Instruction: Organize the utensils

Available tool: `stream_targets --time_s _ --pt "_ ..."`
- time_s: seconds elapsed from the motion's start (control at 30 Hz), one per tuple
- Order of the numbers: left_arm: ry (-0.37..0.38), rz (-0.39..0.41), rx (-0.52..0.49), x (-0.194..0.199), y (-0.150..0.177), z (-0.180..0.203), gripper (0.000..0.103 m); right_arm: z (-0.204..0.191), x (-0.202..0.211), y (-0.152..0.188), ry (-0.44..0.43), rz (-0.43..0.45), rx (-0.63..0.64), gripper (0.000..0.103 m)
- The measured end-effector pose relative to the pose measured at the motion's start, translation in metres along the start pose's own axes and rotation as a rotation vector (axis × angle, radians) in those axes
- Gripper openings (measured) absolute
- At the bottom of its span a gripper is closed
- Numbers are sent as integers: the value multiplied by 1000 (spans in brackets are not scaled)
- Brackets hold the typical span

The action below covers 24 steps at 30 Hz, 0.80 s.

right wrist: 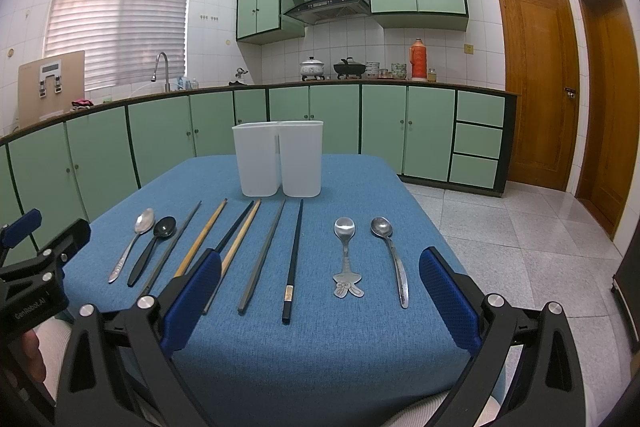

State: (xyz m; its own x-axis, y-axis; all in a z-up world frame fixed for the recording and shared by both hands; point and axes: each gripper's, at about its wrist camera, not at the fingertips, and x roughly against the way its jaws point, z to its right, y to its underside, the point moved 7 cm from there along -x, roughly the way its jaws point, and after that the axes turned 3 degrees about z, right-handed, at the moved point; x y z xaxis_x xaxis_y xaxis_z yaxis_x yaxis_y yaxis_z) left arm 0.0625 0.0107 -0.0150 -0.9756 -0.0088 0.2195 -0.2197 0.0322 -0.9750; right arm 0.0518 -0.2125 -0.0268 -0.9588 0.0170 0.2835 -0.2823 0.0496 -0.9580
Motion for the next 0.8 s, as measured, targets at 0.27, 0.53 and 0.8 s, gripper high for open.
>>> stream_targets --time_s 0.27,0.53,0.8 --pt "0 -1 0 0 0 1 98 0 0 0 0 0 0 97" --pt "1 -1 -1 0 0 1 98 0 0 0 0 0 0 97" --pt "-1 -6 2 1 -1 -4 98 0 0 0 -1 1 2 97"
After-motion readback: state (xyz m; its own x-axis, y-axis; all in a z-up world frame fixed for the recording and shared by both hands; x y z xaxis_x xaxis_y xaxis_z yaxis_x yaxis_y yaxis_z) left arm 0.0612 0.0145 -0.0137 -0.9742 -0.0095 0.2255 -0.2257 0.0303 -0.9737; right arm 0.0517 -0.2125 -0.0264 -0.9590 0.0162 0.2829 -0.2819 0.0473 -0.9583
